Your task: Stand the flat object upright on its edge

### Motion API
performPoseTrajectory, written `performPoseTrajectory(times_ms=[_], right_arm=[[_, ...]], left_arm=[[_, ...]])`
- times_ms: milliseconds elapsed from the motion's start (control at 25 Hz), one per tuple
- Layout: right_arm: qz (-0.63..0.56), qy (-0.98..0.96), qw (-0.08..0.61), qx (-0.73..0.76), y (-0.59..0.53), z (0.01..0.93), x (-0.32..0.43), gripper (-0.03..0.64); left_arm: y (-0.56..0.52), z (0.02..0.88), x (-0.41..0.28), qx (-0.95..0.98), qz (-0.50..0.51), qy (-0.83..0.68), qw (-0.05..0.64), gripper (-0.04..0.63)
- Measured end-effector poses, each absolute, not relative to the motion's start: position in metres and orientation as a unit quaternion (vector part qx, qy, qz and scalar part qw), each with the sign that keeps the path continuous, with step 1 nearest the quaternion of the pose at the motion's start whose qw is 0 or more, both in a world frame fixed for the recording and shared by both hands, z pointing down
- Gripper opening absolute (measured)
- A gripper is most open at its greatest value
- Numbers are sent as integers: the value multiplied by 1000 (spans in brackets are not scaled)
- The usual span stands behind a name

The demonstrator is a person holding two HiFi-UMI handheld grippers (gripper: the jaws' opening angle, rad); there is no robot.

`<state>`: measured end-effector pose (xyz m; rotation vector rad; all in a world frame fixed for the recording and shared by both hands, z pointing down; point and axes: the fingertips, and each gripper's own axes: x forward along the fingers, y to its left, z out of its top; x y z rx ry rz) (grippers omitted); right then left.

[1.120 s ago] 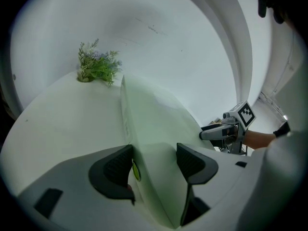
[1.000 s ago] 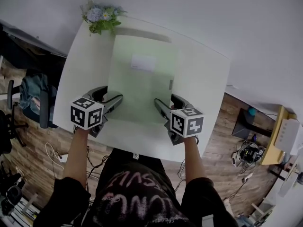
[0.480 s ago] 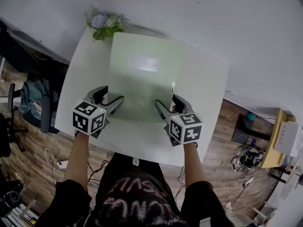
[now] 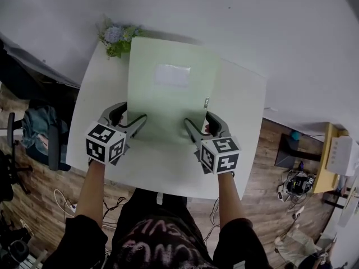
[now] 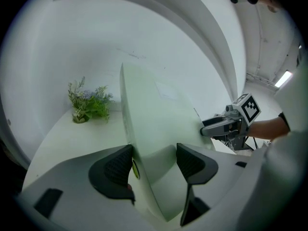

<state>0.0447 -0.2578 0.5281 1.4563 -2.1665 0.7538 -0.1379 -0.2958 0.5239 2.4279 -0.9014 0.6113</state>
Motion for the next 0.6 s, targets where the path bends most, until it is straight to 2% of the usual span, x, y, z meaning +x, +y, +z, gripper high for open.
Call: performPoseTrajectory(times_ms=[600], right_arm=[[195,-778,188,566,-261,513,48,282]], left_arm=[[-305,507,-130,911,199,-331,143,302]])
